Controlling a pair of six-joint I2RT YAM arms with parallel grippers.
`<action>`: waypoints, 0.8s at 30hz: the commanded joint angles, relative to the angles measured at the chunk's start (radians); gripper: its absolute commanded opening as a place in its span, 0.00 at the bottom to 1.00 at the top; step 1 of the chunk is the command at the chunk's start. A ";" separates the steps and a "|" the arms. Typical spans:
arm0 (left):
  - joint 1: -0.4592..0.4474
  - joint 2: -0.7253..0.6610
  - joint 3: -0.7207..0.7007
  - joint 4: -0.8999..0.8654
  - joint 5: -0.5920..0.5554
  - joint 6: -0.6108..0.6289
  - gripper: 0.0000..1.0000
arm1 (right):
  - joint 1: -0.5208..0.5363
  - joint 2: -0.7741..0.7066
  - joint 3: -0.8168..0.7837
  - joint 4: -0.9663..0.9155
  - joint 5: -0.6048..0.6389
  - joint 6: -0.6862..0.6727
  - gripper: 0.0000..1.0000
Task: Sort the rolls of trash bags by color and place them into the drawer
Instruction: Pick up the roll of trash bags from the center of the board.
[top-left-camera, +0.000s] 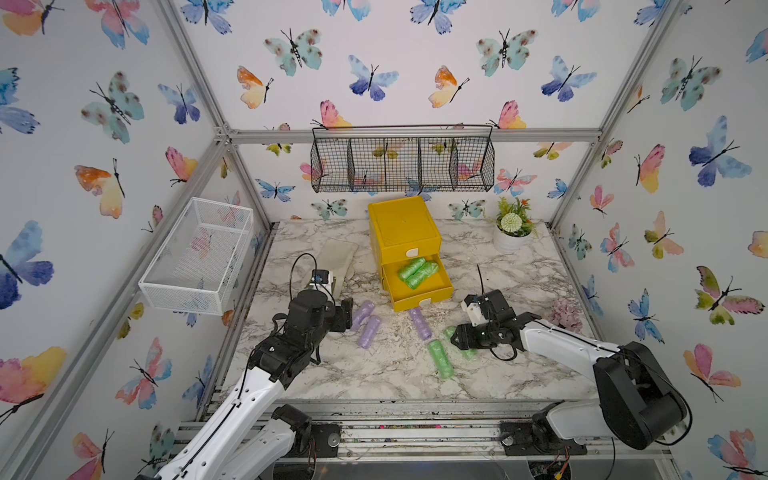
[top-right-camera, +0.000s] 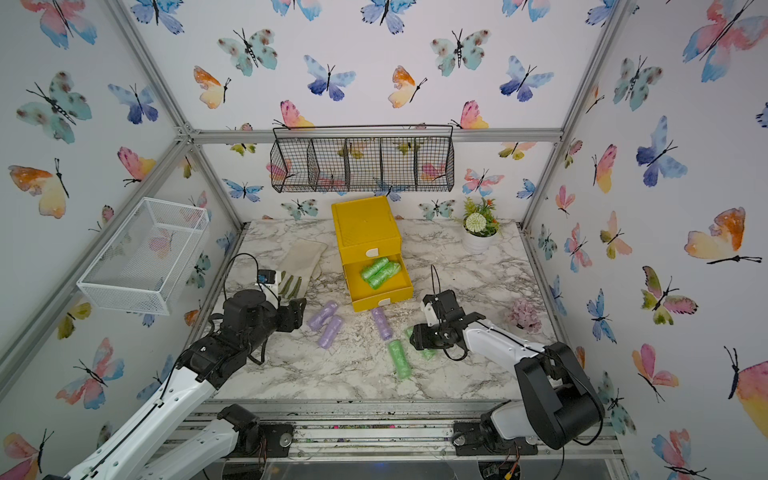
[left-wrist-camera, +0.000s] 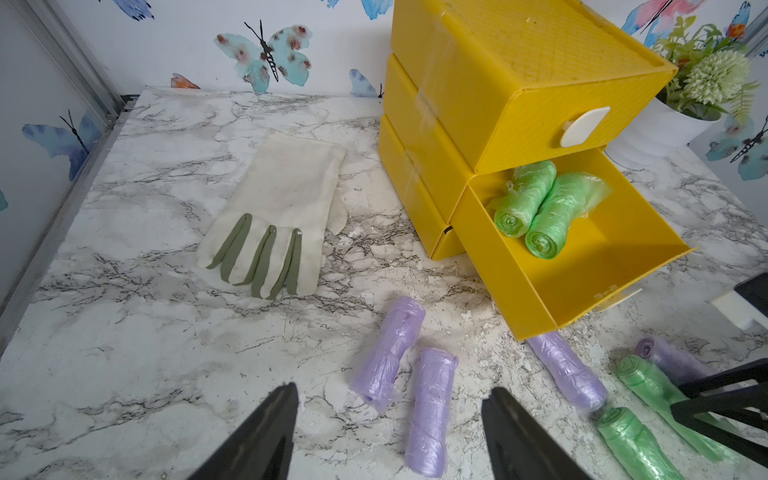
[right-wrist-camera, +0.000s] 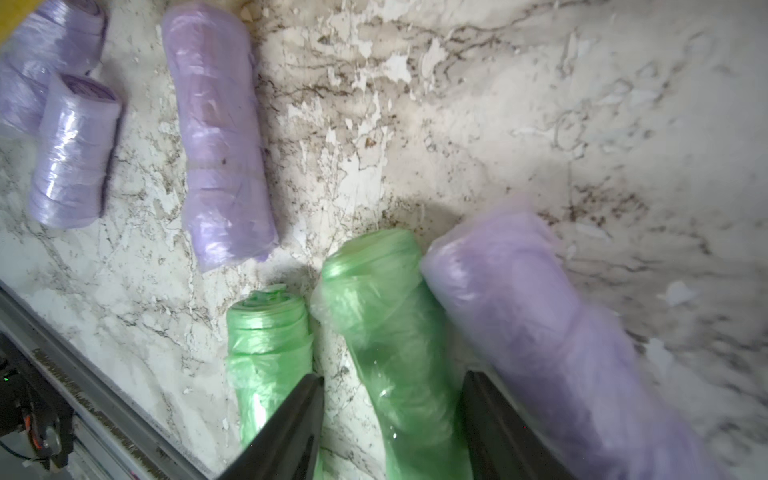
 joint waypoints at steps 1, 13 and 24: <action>0.008 -0.001 -0.006 0.011 0.012 -0.009 0.75 | 0.015 0.016 0.026 -0.052 0.044 -0.021 0.56; 0.008 -0.004 -0.009 0.009 0.012 -0.011 0.75 | 0.031 0.042 0.031 -0.058 0.073 -0.012 0.45; 0.008 -0.002 -0.009 0.008 0.011 -0.011 0.75 | 0.039 0.053 0.042 -0.065 0.097 -0.004 0.33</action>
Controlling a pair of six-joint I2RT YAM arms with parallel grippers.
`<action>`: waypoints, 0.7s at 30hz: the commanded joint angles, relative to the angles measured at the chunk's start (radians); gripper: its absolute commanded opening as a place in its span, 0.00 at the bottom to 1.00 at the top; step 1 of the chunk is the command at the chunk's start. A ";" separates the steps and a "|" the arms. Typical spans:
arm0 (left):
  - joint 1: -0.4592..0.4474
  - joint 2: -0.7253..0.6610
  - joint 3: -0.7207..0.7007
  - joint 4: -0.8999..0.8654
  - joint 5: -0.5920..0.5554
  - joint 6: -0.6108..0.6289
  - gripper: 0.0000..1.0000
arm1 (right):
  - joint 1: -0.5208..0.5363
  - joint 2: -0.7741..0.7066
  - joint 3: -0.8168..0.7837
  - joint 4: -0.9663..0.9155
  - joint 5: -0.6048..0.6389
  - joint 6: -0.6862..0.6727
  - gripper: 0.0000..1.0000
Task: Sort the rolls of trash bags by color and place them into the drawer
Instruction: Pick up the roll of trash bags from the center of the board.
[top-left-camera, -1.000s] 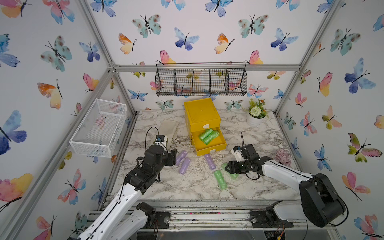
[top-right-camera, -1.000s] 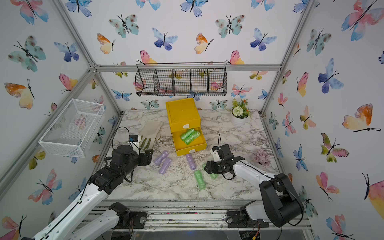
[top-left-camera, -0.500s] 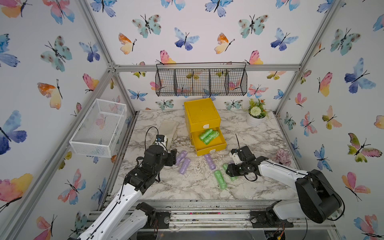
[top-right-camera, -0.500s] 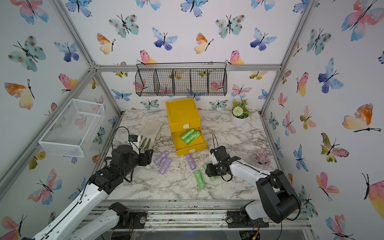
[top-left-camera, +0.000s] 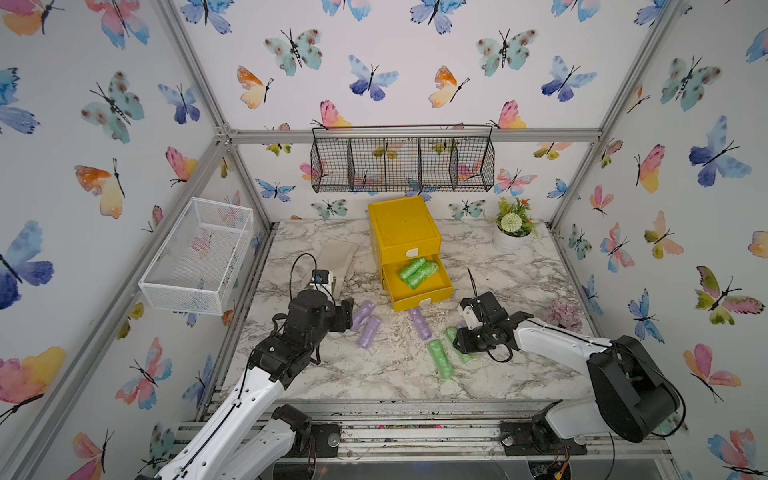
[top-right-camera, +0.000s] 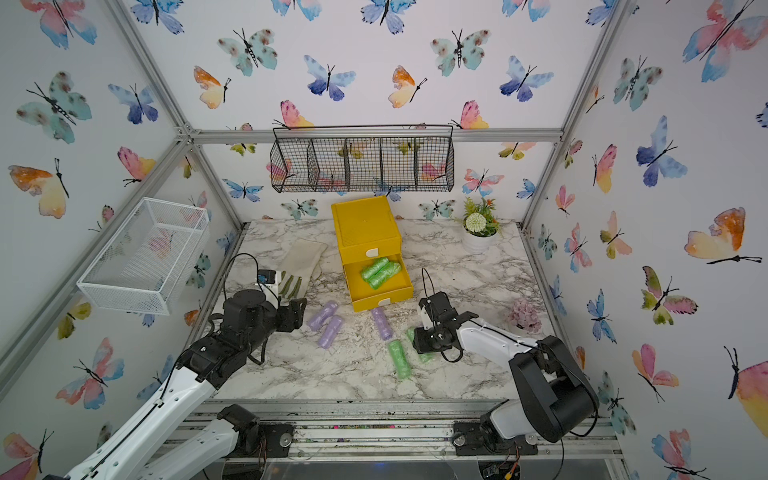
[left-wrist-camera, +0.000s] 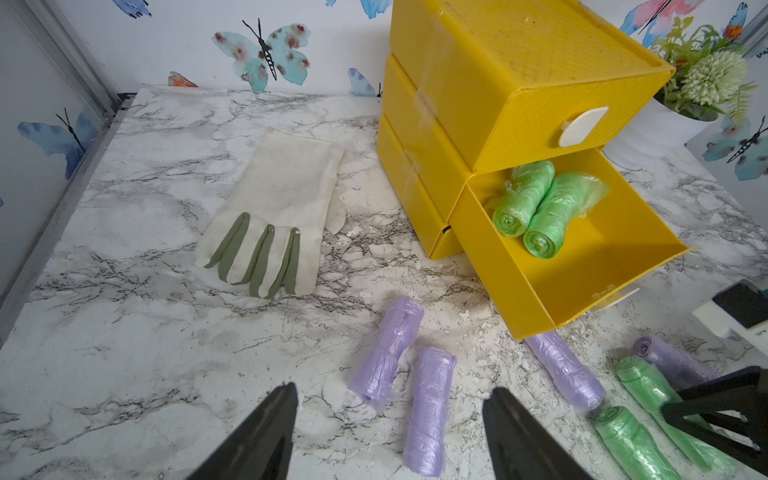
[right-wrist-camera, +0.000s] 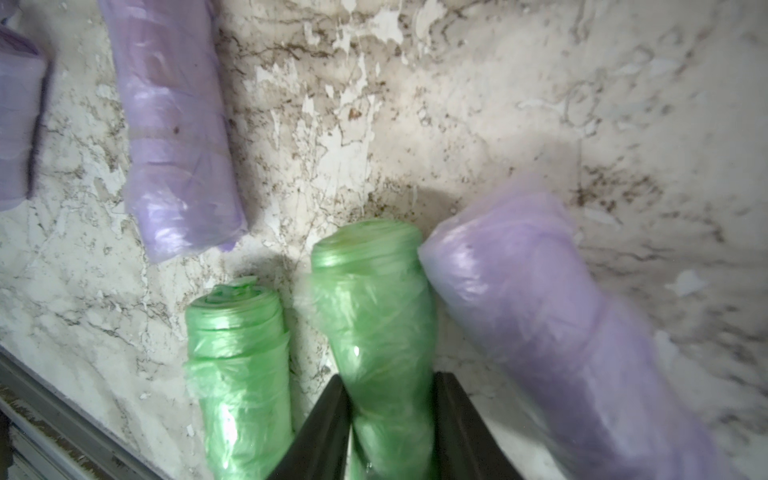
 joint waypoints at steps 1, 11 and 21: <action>0.007 -0.003 -0.009 0.007 0.008 -0.008 0.75 | 0.007 0.010 0.020 -0.035 0.031 0.003 0.31; 0.007 -0.001 -0.009 0.005 0.004 -0.008 0.75 | 0.010 -0.078 0.079 -0.091 0.002 0.023 0.25; 0.006 -0.007 -0.008 0.004 0.005 -0.008 0.76 | 0.010 -0.213 0.223 -0.270 0.021 0.081 0.25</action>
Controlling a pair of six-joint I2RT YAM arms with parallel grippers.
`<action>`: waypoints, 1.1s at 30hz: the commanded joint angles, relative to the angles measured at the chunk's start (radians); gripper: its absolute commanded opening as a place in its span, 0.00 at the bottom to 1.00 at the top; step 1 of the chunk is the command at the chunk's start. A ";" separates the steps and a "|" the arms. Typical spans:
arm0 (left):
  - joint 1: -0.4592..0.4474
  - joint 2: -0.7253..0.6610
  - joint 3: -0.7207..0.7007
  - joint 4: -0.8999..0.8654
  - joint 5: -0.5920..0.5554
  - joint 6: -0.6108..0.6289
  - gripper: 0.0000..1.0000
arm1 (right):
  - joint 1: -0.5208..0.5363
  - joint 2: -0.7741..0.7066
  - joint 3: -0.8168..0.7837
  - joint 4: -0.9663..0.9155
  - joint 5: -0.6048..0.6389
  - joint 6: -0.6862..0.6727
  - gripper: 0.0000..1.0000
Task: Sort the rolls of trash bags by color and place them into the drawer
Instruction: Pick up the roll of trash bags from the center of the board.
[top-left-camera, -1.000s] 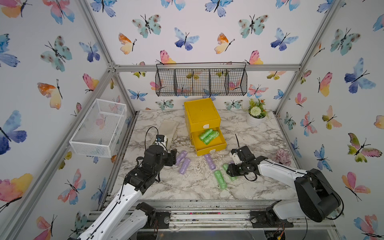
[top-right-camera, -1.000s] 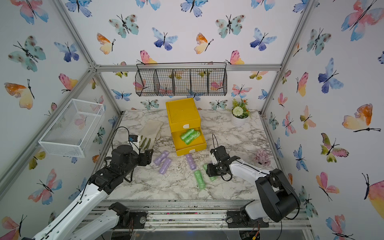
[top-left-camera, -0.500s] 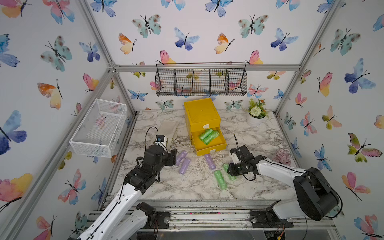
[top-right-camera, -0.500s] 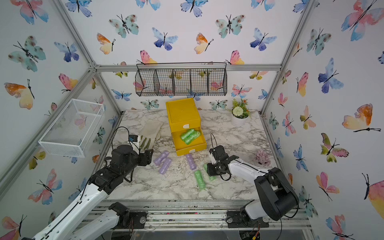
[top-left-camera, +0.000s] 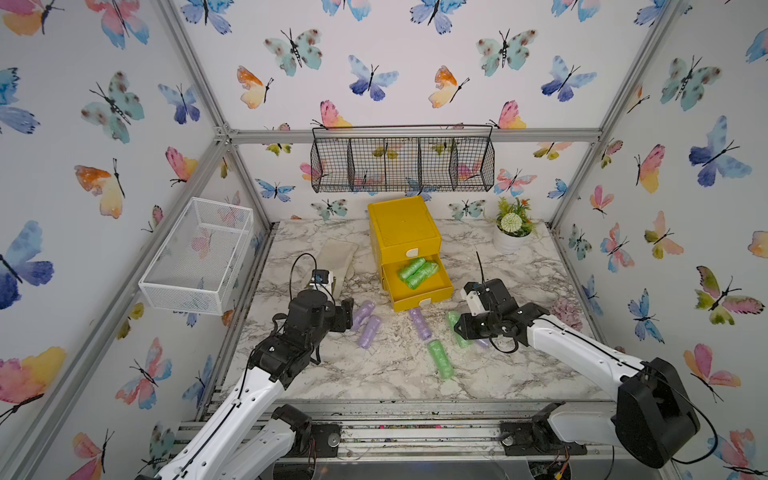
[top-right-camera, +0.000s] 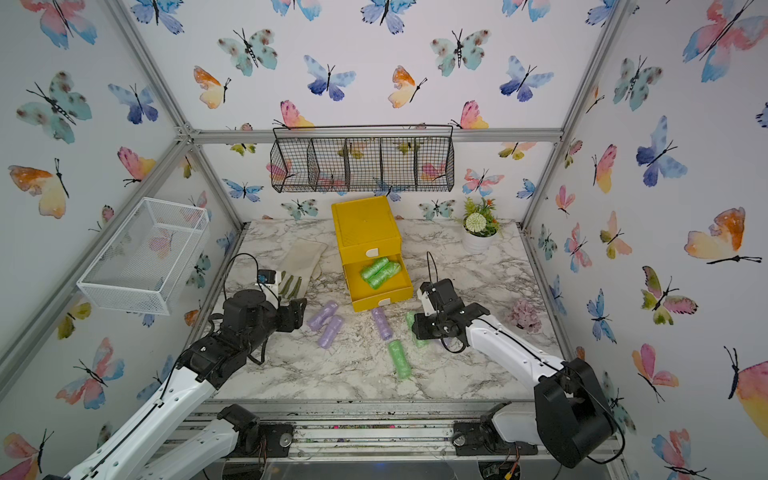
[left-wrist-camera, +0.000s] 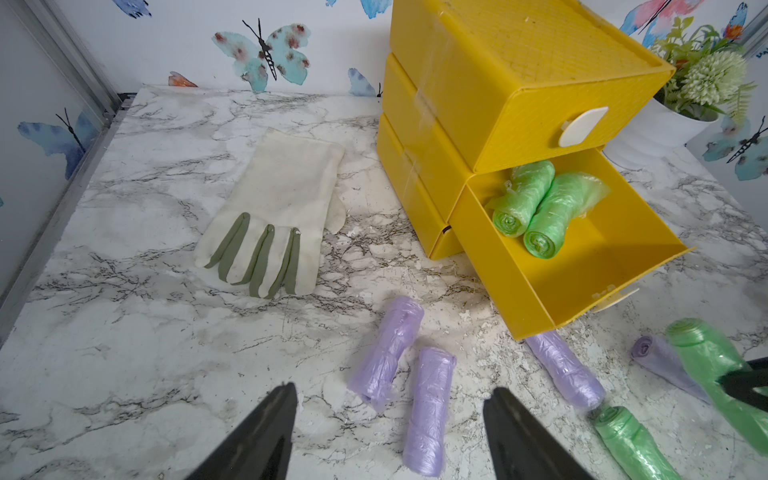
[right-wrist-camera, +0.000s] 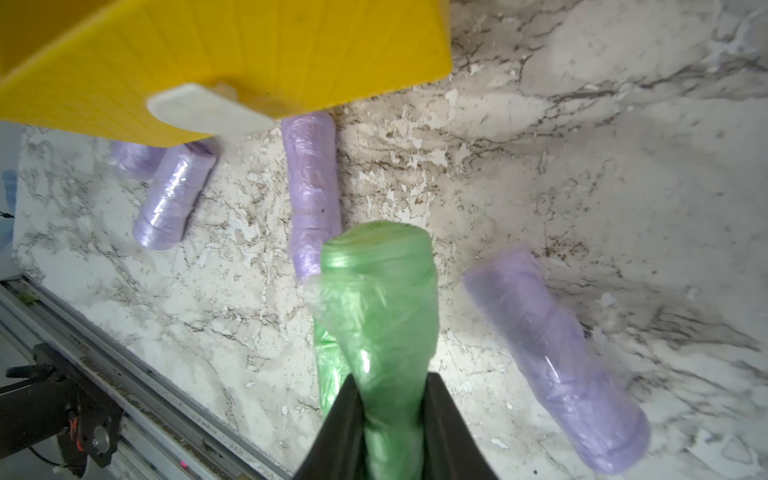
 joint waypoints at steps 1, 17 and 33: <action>0.006 -0.008 -0.008 0.004 0.006 -0.008 0.76 | 0.005 -0.057 0.089 -0.127 0.038 0.036 0.25; 0.010 -0.021 -0.006 0.004 0.008 -0.007 0.76 | 0.005 0.014 0.331 0.124 0.070 0.432 0.26; 0.031 -0.033 -0.009 0.013 0.023 -0.008 0.76 | 0.166 0.246 0.436 0.166 0.386 0.909 0.24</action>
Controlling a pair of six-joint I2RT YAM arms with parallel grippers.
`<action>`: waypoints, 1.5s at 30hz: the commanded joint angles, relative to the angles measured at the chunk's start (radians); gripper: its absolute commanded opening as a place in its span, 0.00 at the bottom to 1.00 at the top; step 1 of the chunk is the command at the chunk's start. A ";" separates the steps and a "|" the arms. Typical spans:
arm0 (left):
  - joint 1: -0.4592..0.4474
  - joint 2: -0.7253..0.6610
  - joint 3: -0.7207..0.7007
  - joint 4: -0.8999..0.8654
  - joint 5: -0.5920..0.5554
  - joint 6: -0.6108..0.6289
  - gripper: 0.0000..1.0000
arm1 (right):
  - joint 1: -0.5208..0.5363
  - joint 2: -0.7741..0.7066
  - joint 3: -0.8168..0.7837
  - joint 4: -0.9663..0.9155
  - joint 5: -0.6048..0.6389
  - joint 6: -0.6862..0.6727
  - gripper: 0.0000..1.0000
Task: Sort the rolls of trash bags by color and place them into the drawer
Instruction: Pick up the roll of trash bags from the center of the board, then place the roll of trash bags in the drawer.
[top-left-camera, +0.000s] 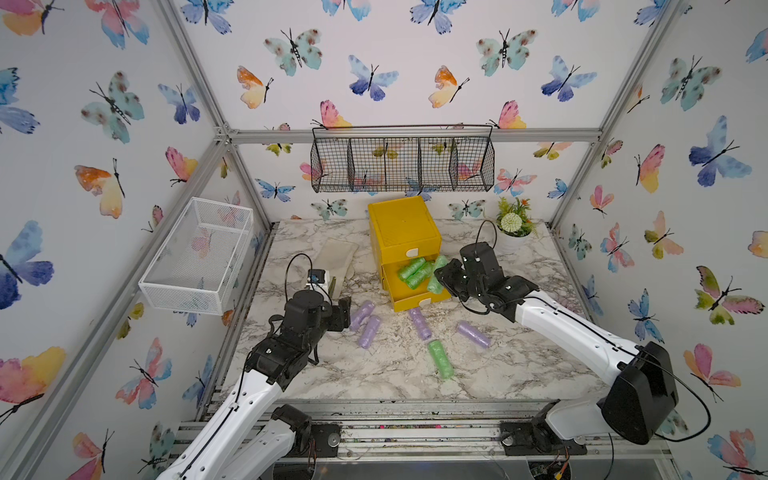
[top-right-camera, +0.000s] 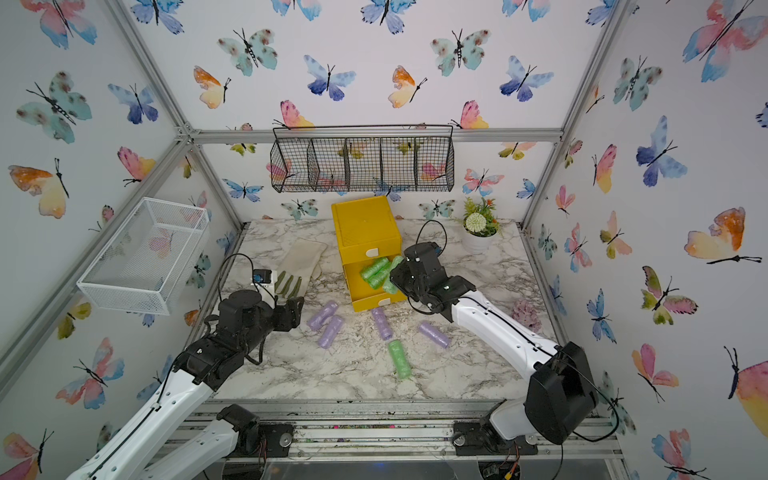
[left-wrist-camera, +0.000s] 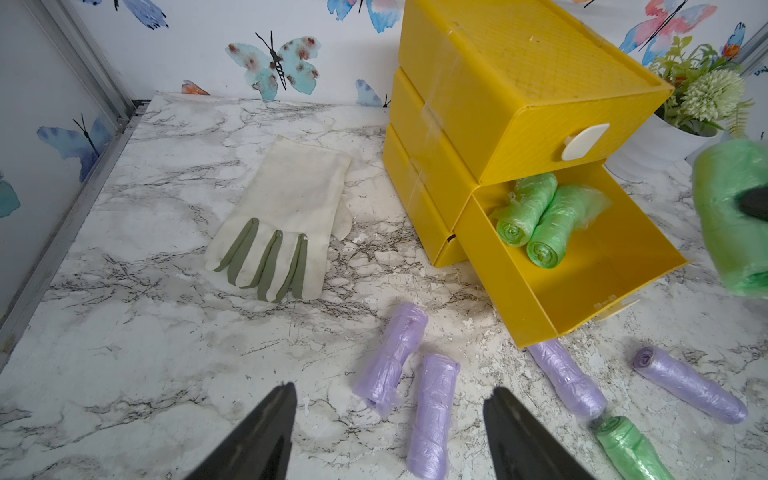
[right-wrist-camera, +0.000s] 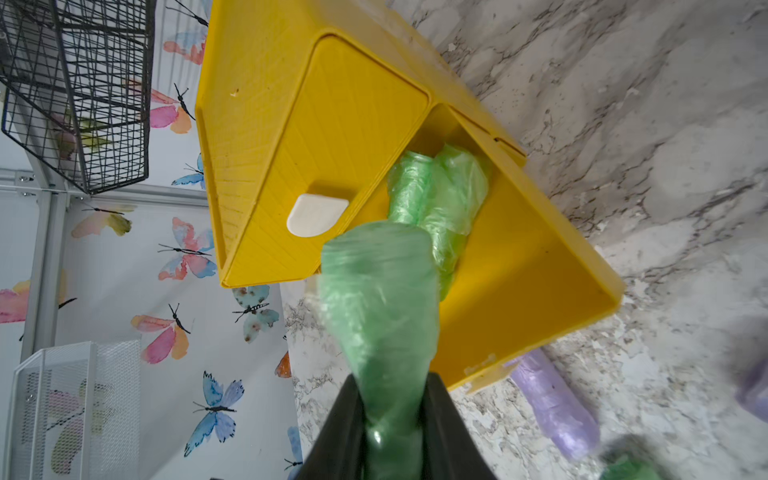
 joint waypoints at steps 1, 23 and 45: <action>0.010 -0.011 -0.009 0.013 0.022 -0.008 0.76 | 0.024 0.050 0.078 -0.054 0.107 0.107 0.24; 0.023 -0.009 -0.011 0.018 0.031 -0.010 0.76 | 0.048 0.225 0.190 -0.170 0.218 0.184 0.25; 0.038 -0.012 -0.011 0.018 0.045 -0.010 0.76 | 0.050 0.319 0.251 -0.243 0.217 0.239 0.27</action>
